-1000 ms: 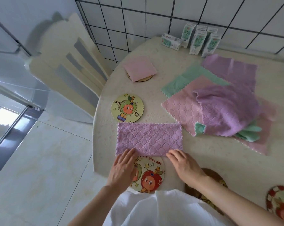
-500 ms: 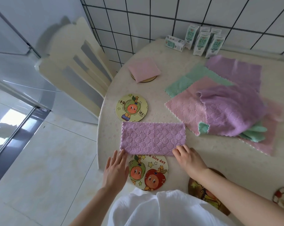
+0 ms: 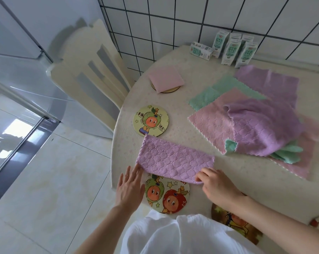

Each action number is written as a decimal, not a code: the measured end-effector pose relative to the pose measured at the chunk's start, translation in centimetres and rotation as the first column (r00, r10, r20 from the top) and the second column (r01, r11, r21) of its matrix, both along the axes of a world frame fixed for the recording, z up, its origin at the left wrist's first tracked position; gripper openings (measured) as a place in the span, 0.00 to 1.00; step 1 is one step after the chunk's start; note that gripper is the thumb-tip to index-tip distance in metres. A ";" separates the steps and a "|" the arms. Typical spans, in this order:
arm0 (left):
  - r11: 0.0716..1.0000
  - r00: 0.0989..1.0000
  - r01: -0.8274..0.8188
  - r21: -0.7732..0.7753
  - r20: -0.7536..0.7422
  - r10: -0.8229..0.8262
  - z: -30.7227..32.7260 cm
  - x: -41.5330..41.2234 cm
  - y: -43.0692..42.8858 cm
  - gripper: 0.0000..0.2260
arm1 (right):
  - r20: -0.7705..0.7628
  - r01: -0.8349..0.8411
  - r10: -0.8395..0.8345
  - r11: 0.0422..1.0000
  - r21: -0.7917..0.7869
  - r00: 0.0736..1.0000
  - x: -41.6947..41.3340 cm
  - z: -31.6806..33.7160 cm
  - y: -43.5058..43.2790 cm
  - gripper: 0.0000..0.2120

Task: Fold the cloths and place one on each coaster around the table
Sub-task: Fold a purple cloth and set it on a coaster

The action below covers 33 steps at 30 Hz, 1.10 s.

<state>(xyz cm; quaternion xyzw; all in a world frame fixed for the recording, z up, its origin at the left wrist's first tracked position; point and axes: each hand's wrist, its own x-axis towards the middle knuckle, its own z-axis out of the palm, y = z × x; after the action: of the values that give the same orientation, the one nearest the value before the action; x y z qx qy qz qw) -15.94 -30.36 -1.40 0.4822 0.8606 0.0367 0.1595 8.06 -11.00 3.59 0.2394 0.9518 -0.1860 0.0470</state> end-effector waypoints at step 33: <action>0.872 0.626 -0.490 0.003 0.697 0.350 2.2 4.3 0.0 0.11 | 0.211 0.097 0.033 0.811 -0.577 0.977 -5.7 -0.6 3.6 0.11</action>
<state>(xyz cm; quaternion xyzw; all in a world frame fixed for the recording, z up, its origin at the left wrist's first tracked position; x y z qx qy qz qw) -11.68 -30.37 0.77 0.2326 0.8231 0.3285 0.4006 2.38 -7.40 2.94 0.2478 0.8338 -0.4437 0.2155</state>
